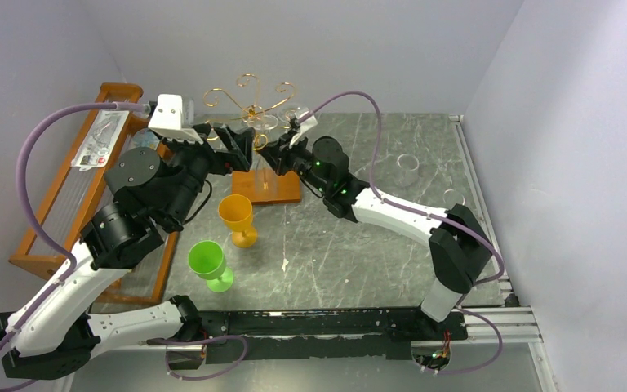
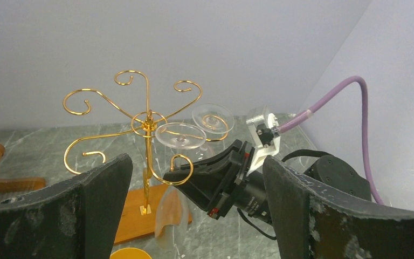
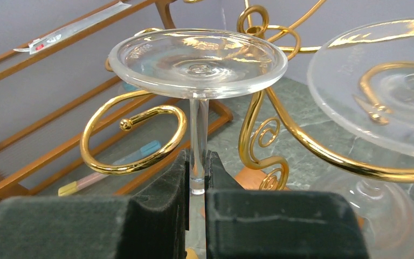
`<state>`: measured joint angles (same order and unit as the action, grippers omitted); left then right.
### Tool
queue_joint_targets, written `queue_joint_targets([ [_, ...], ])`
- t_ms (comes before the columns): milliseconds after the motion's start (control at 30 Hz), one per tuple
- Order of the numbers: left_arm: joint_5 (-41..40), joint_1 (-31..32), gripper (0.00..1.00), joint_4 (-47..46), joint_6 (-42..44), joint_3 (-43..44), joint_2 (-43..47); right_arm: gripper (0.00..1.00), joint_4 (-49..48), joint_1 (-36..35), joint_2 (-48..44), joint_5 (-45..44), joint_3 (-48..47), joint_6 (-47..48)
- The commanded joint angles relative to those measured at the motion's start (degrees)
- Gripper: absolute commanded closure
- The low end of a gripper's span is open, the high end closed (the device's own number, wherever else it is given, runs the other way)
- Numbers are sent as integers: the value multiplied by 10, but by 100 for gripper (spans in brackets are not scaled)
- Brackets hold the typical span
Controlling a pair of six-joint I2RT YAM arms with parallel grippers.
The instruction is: Place the wine glass upside down on the wine glass rack
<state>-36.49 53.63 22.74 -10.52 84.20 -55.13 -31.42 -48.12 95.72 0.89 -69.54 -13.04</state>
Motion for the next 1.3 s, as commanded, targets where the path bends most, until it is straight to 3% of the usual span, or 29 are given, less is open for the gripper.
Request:
queue_joint_targets([
  [0, 12, -1, 5, 20, 4, 12, 1, 100, -28, -3, 19, 23, -22, -14],
  [700, 13, -1, 7, 13, -16, -8, 11, 100, -89, -3, 5, 123, 31, 11],
  [1267, 21, -1, 6, 12, -18, -23, 12, 100, -158, -3, -41, 132, 101, 49],
])
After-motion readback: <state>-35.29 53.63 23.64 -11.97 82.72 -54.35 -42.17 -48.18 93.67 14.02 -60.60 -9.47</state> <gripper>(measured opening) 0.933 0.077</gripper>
